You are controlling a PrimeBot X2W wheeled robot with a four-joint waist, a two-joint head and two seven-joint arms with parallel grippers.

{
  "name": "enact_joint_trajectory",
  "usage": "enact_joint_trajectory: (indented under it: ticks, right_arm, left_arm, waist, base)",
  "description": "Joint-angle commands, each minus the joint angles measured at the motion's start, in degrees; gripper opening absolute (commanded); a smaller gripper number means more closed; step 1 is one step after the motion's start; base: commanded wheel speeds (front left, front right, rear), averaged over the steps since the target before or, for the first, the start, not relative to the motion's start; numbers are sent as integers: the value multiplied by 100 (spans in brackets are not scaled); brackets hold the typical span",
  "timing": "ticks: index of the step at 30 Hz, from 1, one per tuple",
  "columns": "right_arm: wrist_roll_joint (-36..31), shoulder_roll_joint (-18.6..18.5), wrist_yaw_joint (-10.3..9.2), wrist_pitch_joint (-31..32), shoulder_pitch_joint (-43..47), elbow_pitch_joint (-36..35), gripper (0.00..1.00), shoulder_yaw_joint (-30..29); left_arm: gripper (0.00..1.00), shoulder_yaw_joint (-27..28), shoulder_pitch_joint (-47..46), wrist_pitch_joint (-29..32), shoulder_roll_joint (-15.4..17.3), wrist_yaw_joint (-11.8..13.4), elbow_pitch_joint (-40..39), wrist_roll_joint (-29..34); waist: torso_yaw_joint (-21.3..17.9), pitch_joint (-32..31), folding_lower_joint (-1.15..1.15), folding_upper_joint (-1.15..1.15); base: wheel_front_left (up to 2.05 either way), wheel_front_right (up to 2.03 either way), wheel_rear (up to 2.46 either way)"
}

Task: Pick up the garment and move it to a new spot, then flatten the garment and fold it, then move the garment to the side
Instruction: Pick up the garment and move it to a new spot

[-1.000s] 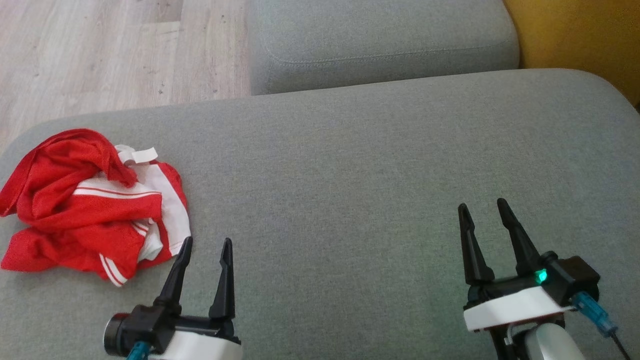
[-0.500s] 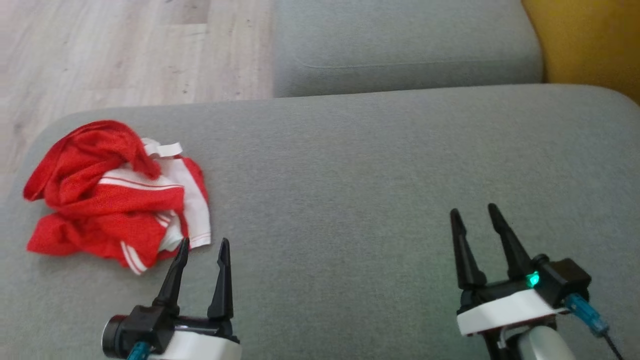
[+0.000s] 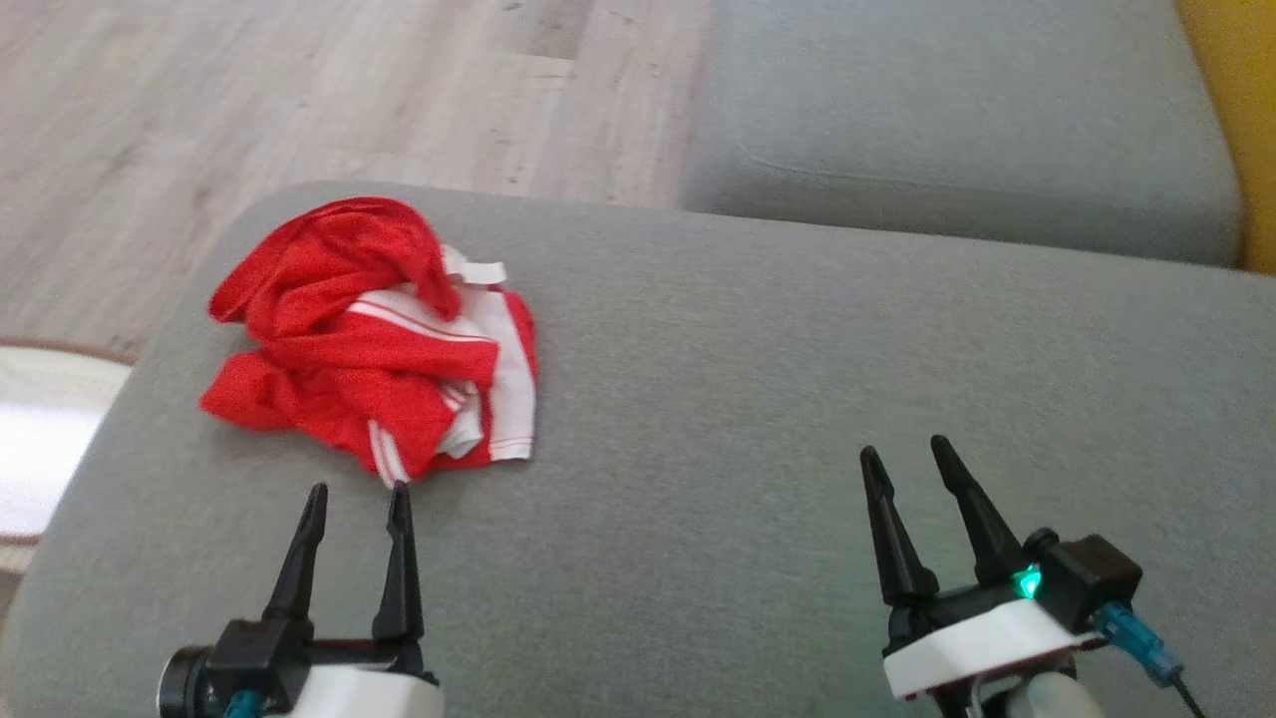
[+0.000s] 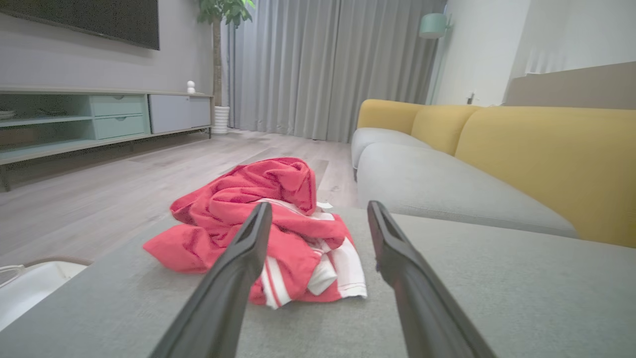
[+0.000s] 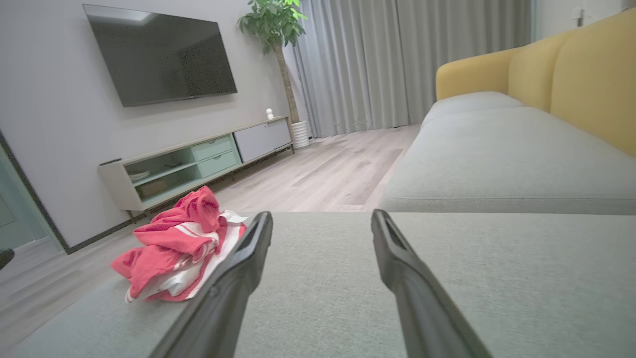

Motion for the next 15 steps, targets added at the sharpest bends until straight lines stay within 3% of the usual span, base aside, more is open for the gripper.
enact_joint_trajectory:
  ticks: [1, 15]
  right_arm:
    - [42, -36, -4, -70, -136, -162, 100, 146]
    - [185, -36, -4, -70, -154, -142, 100, 373]
  left_arm:
    - [100, 222, -119, -55, -12, -6, -182, 77]
    - [100, 514, -27, -55, -13, -52, -244, 164]
  waist:
    - [205, -46, 0, 0]
    - [622, -20, 0, 0]
  base:
    - [0, 0, 0]
    - [0, 0, 0]
